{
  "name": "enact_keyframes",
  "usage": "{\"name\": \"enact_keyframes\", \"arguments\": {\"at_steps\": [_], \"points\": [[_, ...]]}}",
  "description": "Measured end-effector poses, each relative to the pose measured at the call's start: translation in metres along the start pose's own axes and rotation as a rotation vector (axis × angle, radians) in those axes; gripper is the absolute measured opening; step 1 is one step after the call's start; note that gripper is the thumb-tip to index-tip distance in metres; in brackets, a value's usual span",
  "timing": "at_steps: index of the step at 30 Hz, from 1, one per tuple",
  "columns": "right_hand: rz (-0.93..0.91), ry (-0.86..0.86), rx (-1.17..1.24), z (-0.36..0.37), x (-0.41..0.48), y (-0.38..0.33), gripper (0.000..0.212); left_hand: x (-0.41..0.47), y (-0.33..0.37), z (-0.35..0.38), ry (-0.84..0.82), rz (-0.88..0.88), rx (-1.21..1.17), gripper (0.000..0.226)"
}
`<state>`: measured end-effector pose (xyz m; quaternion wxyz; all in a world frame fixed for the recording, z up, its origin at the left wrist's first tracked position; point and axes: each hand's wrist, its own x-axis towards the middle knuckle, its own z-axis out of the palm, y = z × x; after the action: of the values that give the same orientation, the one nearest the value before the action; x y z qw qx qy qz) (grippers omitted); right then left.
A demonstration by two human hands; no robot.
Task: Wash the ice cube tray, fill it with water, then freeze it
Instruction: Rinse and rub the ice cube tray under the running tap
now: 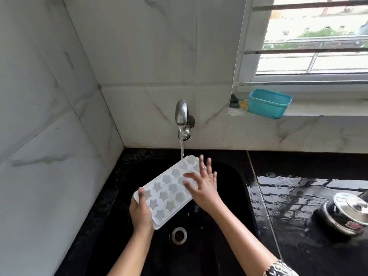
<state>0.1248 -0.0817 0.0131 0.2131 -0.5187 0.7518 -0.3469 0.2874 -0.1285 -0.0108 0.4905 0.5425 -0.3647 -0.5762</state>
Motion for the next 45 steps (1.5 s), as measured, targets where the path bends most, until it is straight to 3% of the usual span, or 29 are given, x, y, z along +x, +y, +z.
{"name": "enact_keyframes", "arguments": {"at_steps": [3, 7, 10, 12, 16, 18, 20, 23, 25, 29, 31, 35, 38, 41, 45], "points": [[-0.145, -0.064, -0.323, 0.007, 0.006, 0.005, 0.039, -0.004, 0.001, 0.009, -0.049, -0.014, -0.011, 0.027], [-0.087, -0.050, -0.394, 0.008, 0.015, 0.004, 0.047, -0.005, -0.002, 0.016, -0.082, -0.020, -0.022, 0.034], [-0.088, -0.083, -0.372, 0.011, 0.015, 0.005, 0.056, -0.004, -0.003, 0.015, -0.094, -0.017, -0.043, 0.027], [-0.126, -0.093, -0.408, 0.006, 0.015, 0.010, 0.052, -0.002, -0.003, 0.012, -0.101, 0.004, -0.039, 0.023], [-0.236, 0.129, -0.628, 0.007, 0.019, 0.018, 0.048, -0.004, -0.005, 0.013, -0.103, 0.017, -0.030, 0.023], [-0.272, 0.174, -0.607, 0.017, 0.017, 0.011, 0.062, -0.005, -0.003, 0.018, -0.082, 0.004, -0.053, 0.020], [-0.185, 0.048, -0.452, 0.023, 0.014, 0.005, 0.075, -0.003, 0.001, 0.020, -0.095, 0.028, -0.061, 0.021], [-0.125, -0.049, -0.322, 0.010, 0.015, 0.008, 0.063, 0.004, 0.002, 0.014, -0.121, 0.069, -0.020, 0.021], [-0.191, -0.056, -0.425, -0.001, 0.018, 0.013, 0.057, 0.008, 0.000, 0.009, -0.128, 0.085, -0.005, 0.024], [-0.307, 0.135, -0.625, -0.002, 0.018, 0.019, 0.058, 0.005, -0.003, 0.008, -0.153, 0.065, 0.002, 0.027], [-0.293, 0.198, -0.592, 0.009, 0.014, 0.016, 0.054, 0.005, -0.002, 0.011, -0.140, 0.054, -0.006, 0.026], [-0.091, -0.035, -0.272, 0.016, 0.012, 0.008, 0.058, 0.009, 0.000, 0.009, -0.127, 0.081, 0.014, 0.035], [-0.122, -0.076, -0.383, 0.003, 0.017, 0.015, 0.053, 0.009, -0.001, 0.004, -0.139, 0.097, 0.013, 0.027], [-0.194, -0.007, -0.559, 0.002, 0.017, 0.016, 0.062, 0.007, -0.004, 0.005, -0.139, 0.084, 0.013, 0.023], [-0.114, -0.033, -0.412, 0.021, 0.016, 0.006, 0.064, 0.005, -0.002, 0.012, -0.113, 0.045, -0.038, 0.024]]}}
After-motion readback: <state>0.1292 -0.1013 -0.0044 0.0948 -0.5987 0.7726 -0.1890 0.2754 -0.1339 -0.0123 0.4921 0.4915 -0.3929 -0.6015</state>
